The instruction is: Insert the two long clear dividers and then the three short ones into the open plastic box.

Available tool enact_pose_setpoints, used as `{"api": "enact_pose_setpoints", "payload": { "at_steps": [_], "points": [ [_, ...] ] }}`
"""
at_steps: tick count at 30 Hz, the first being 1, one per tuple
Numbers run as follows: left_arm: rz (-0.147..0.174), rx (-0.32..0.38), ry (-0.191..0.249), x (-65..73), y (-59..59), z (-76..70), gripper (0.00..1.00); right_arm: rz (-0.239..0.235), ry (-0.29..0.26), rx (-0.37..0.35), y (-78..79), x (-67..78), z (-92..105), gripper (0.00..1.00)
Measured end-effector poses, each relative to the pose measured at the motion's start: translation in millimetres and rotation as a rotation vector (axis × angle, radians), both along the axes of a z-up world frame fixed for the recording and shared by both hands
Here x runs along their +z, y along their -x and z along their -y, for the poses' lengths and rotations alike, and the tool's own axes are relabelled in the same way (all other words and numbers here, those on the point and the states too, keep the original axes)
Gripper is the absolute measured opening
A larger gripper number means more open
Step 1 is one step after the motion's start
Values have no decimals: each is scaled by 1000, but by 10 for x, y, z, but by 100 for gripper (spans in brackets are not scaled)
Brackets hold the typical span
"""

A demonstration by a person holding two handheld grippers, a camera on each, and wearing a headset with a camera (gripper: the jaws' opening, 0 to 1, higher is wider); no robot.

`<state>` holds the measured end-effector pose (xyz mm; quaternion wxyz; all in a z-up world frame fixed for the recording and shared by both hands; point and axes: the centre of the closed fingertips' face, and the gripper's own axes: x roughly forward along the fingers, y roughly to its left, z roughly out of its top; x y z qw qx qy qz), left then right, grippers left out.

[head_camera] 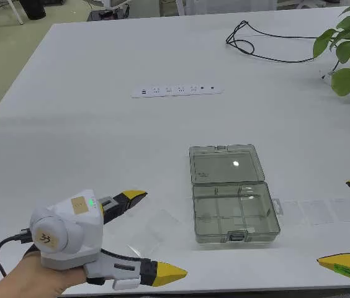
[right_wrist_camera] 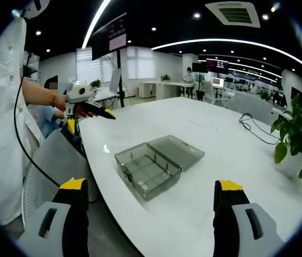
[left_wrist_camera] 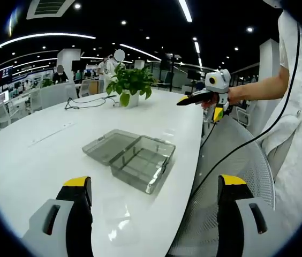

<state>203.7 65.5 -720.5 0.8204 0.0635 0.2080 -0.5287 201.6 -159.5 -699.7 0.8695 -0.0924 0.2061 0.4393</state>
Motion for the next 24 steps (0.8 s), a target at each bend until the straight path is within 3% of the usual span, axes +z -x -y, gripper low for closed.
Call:
{"api": "enact_pose_setpoints", "payload": {
  "at_steps": [24],
  "points": [
    [-3, -2, -1, -22, -4, -1, 99, -9, 13, 21, -3, -33, -23, 92]
  ]
}}
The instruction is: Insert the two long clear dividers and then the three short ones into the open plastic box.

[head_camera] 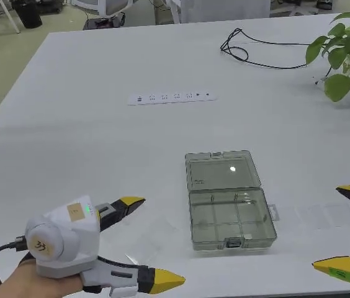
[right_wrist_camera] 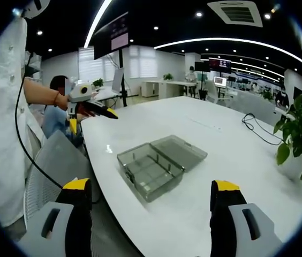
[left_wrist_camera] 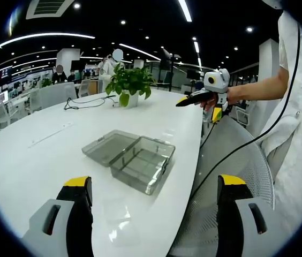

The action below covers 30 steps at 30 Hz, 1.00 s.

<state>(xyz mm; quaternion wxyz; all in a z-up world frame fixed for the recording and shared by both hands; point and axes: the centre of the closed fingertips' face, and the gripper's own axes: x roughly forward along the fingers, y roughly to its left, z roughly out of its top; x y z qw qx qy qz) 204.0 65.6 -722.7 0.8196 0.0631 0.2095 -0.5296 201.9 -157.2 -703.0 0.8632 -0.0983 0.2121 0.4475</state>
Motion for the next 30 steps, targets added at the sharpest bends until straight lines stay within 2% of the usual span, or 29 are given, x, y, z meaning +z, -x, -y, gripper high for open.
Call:
{"api": "enact_pose_setpoints", "payload": {
  "at_steps": [30],
  "points": [
    [-12, -16, -8, -43, 30, 10, 98, -2, 12, 5, 16, -40, -16, 91]
  ]
}}
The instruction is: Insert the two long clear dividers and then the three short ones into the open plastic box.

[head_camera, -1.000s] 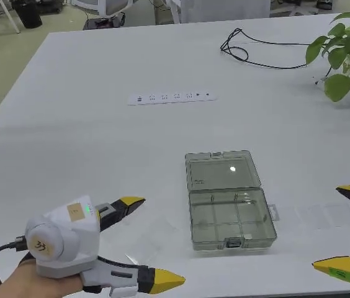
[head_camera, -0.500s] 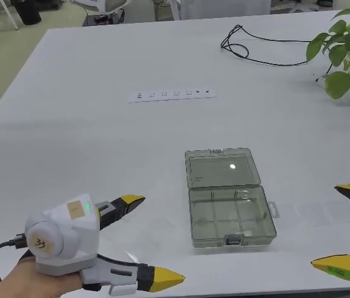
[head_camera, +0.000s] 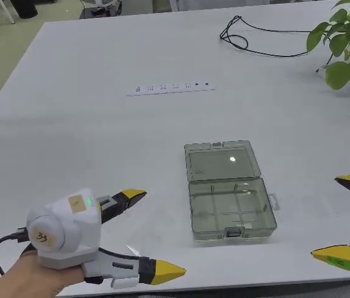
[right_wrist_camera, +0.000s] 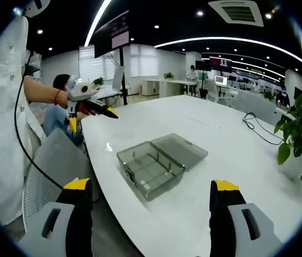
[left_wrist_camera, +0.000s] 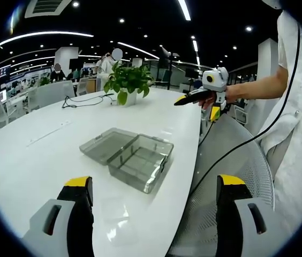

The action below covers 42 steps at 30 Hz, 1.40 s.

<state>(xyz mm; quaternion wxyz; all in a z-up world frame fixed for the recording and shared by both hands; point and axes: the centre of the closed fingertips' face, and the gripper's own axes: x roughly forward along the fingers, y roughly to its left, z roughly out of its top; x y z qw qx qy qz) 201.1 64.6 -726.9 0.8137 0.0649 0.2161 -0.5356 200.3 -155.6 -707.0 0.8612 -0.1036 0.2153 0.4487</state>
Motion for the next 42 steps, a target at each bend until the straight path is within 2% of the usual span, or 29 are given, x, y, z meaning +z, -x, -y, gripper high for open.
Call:
{"api": "enact_pose_setpoints", "payload": {
  "at_steps": [17, 27, 35, 42],
  "points": [
    [-31, -12, 8, -91, 54, 70, 97, -19, -1, -11, 26, -85, 53, 90],
    [-41, -15, 6, -125, 40, 93, 97, -27, -5, -9, 11, -102, 47, 90],
    [-40, -7, -9, -129, 1, 36, 96, -22, -11, -8, -23, -78, 13, 90],
    [-29, 39, -36, -134, -122, -150, 91, -18, -14, -12, -40, -60, 19, 89]
  ]
}}
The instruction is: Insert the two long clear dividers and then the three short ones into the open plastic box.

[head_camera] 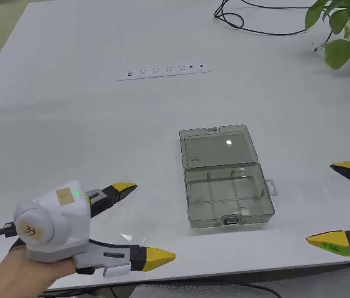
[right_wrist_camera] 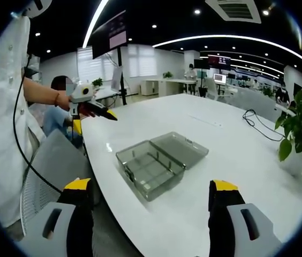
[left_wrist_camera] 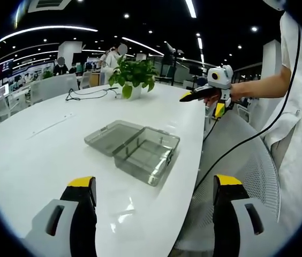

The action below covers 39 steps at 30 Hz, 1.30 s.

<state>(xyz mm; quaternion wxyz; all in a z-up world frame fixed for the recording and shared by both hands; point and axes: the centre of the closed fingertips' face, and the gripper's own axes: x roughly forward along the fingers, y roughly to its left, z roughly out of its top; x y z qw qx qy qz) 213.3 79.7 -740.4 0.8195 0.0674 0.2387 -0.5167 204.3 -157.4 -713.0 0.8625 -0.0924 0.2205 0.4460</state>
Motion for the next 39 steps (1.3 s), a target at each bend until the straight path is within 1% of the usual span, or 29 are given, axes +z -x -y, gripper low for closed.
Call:
{"api": "enact_pose_setpoints", "payload": {
  "at_steps": [4, 9, 12, 14, 15, 19, 20, 22, 23, 24, 26, 28, 30, 31, 32, 33, 35, 36, 37, 39],
  "points": [
    [7, 33, -8, 28, -103, -103, 90, 1, -2, -1, -6, 6, -4, 88],
    [14, 89, -50, 4, -273, -303, 86, 5, -8, -2, -23, 18, -24, 88],
    [13, 113, -70, -10, -338, -390, 83, 6, -10, -2, -33, 21, -32, 88],
    [10, 138, -98, -43, -394, -475, 80, 6, -12, -2, -40, 24, -39, 88],
    [11, 142, -101, -50, -412, -495, 77, 7, -12, -2, -43, 26, -41, 88],
    [-9, 177, -153, -151, -499, -626, 71, 9, -18, -6, -64, 35, -50, 87],
    [-19, 189, -166, -184, -522, -657, 70, 9, -20, -8, -70, 36, -52, 87],
    [-30, 199, -184, -226, -547, -692, 68, 8, -21, -8, -74, 35, -56, 87],
    [-38, 207, -209, -261, -557, -729, 67, 8, -22, -8, -75, 35, -59, 87],
    [-59, 221, -237, -315, -561, -782, 65, 8, -21, -7, -78, 35, -60, 87],
    [-72, 228, -256, -365, -589, -816, 63, 8, -23, -10, -87, 33, -57, 86],
    [-78, 227, -286, -419, -606, -846, 61, 9, -25, -11, -95, 34, -57, 86],
    [-103, 234, -321, -499, -616, -892, 60, 9, -26, -13, -101, 34, -60, 86],
    [-126, 238, -360, -563, -609, -947, 58, 9, -27, -14, -103, 35, -65, 86],
    [-122, 236, -358, -575, -630, -939, 57, 9, -28, -14, -104, 34, -68, 86],
    [-127, 237, -362, -593, -639, -947, 56, 8, -28, -14, -104, 34, -71, 86],
    [-158, 245, -395, -666, -649, -993, 55, 6, -29, -15, -102, 29, -75, 86],
    [-166, 247, -407, -694, -658, -1009, 54, 6, -30, -17, -101, 28, -75, 86],
    [-165, 246, -409, -710, -674, -1009, 52, 6, -30, -17, -101, 29, -76, 86],
    [-195, 259, -440, -770, -674, -1047, 51, 5, -31, -19, -99, 26, -75, 86]
  ]
}}
